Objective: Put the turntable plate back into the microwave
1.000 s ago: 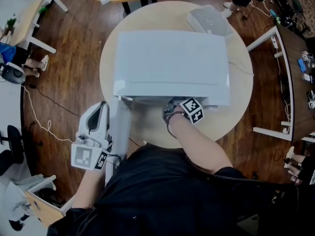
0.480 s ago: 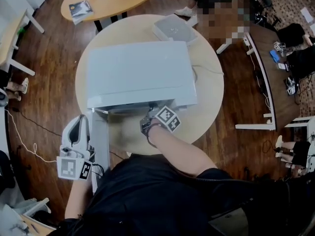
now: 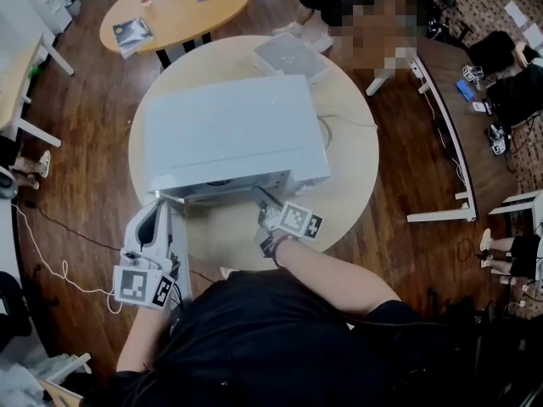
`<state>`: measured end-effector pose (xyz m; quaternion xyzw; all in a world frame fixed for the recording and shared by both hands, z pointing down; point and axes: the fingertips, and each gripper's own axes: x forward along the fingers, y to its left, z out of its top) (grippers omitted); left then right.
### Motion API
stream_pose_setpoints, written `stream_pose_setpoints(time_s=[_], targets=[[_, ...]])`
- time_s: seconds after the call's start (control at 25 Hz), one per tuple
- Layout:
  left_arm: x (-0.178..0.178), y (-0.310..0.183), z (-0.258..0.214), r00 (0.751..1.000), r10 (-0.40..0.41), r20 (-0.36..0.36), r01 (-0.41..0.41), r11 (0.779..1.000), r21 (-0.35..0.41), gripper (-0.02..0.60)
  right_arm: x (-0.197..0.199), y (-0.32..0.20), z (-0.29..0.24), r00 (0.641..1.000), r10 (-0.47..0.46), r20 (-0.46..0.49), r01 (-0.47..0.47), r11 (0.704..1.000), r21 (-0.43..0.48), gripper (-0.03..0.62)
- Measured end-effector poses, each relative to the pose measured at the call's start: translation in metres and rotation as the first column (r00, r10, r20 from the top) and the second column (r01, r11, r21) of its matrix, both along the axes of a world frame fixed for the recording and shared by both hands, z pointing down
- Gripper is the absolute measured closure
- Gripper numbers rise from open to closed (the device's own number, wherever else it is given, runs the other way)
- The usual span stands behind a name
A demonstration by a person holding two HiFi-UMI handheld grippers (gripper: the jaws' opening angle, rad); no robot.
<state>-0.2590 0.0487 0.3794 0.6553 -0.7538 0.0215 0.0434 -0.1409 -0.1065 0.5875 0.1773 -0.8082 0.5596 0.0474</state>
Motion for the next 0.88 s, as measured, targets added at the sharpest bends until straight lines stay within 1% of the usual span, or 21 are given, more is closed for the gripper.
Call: stream_pose_setpoints(time_s=[0.08,0.16,0.24,0.28,0.32,0.36,0.48,0.56,0.6,0.64,0.68,0.72,0.88], targets=[[0.013,-0.011,0.000,0.999,0.033,0.018,-0.033,0.999,0.002,0.577,0.014,-0.005,-0.015,1.000,-0.006,0.021,0.006,1.000,0.021,0.533],[0.023,-0.019,-0.001,0.998,0.053,0.017,-0.053,0.999,0.011,0.577,0.023,-0.007,-0.031,0.999,-0.042,0.033,0.039,0.996,0.082,0.562],[0.032,-0.027,-0.002,0.998,0.064,0.011,-0.064,0.998,0.019,0.577,0.032,-0.007,-0.046,0.995,-0.099,0.023,0.093,0.978,0.187,0.577],[0.036,-0.030,-0.002,0.998,0.069,0.007,-0.070,0.997,0.022,0.577,0.037,-0.006,-0.053,0.991,-0.132,0.005,0.126,0.959,0.255,0.588],[0.040,-0.034,-0.002,0.997,0.075,0.004,-0.075,0.997,0.024,0.577,0.041,-0.005,-0.059,0.986,-0.163,-0.018,0.160,0.931,0.327,0.591],[0.045,-0.037,-0.002,0.997,0.081,0.001,-0.081,0.996,0.027,0.577,0.045,-0.004,-0.066,0.981,-0.190,-0.042,0.191,0.898,0.396,0.591],[0.057,-0.045,0.000,0.996,0.092,-0.019,-0.092,0.995,0.030,0.577,0.058,0.000,-0.086,0.967,-0.237,-0.096,0.249,0.787,0.565,0.591],[0.063,-0.048,0.006,0.995,0.092,-0.043,-0.091,0.996,0.017,0.577,0.064,0.001,-0.098,0.962,-0.242,-0.124,0.263,0.710,0.653,0.592],[0.065,-0.049,0.011,0.994,0.089,-0.058,-0.089,0.996,0.006,0.577,0.067,0.001,-0.101,0.962,-0.238,-0.136,0.265,0.679,0.685,0.592],[0.068,-0.049,0.017,0.994,0.083,-0.076,-0.084,0.996,-0.005,0.577,0.070,0.000,-0.102,0.962,-0.232,-0.146,0.266,0.659,0.704,0.592],[0.072,-0.049,0.023,0.993,0.075,-0.095,-0.077,0.997,-0.015,0.577,0.074,0.000,-0.100,0.962,-0.226,-0.155,0.268,0.648,0.713,0.592],[0.076,-0.049,0.029,0.991,0.069,-0.111,-0.072,0.997,-0.025,0.577,0.078,-0.001,-0.096,0.961,-0.219,-0.165,0.270,0.646,0.714,0.592],[0.093,-0.051,0.044,0.988,0.063,-0.139,-0.071,0.996,-0.052,0.577,0.097,-0.003,-0.079,0.957,-0.198,-0.210,0.289,0.645,0.707,0.592]])
